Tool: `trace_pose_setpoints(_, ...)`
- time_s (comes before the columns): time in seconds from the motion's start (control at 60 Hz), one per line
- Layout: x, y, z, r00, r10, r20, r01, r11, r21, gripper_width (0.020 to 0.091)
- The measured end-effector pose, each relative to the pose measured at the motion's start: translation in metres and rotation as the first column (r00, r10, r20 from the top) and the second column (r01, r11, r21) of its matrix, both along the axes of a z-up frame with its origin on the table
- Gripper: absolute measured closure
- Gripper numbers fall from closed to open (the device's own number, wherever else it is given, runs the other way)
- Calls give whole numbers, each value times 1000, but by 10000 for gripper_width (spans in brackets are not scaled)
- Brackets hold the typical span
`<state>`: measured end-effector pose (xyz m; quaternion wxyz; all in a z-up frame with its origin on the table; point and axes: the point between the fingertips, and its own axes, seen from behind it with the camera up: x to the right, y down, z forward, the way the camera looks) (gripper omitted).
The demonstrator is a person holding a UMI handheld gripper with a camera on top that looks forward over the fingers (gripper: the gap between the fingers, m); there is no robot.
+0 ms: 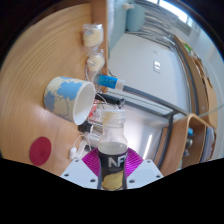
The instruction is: Pour water
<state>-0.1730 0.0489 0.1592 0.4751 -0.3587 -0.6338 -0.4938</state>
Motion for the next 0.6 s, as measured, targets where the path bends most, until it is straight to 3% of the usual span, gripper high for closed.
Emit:
trace_pose_setpoints(0.05,11,-4,1,982,-48,-185,36,997,-69,824)
trace_pose_setpoints(0.133,31,-6,-7,864,-138,-484,22,971,-238,825)
trace_pose_setpoints(0.217,40,-10,-23,655,-252,-713,-16,938,-346,815)
trace_pose_setpoints(0.267,48,-9,-30,510,-311,-802,-90,908,-409,815)
trace_pose_setpoints(0.433,52,-9,-54,61,-448,-892,-303,843,-444,816)
trace_pose_setpoints(0.6,47,-6,-53,-94,-448,-889,-379,842,-384,815)
